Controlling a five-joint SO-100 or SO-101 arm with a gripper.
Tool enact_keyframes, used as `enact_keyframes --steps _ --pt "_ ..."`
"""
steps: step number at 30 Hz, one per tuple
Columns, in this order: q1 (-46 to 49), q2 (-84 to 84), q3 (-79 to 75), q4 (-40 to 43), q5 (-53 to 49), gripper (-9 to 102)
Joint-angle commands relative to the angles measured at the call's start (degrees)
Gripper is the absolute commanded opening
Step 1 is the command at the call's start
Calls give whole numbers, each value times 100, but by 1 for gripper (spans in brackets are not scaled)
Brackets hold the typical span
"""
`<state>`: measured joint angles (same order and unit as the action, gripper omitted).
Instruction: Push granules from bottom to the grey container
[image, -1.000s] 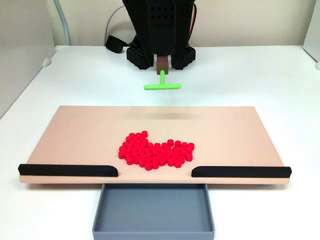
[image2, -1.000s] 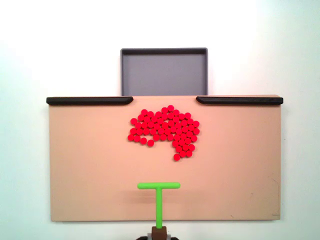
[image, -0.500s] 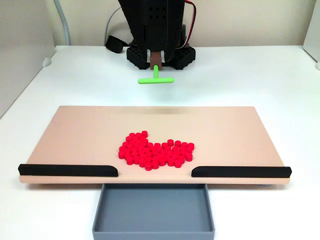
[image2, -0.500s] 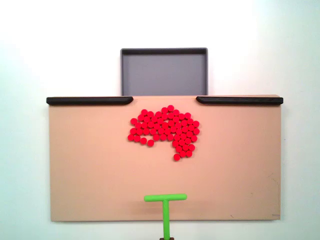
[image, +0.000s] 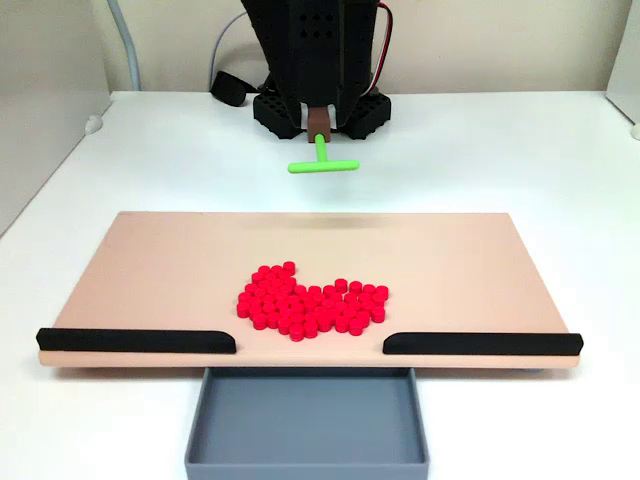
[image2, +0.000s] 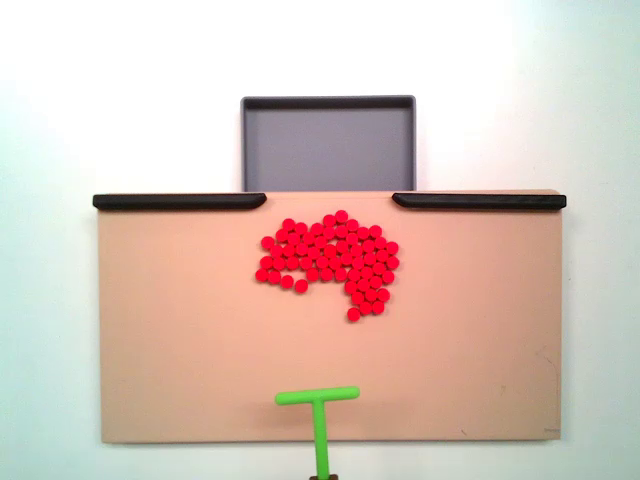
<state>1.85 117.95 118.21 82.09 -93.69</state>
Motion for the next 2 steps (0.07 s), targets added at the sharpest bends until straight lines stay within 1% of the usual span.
enact_keyframes --steps 1,2 --pt "9 53 -79 -26 -26 0" --pt "18 53 -62 -26 -26 0"
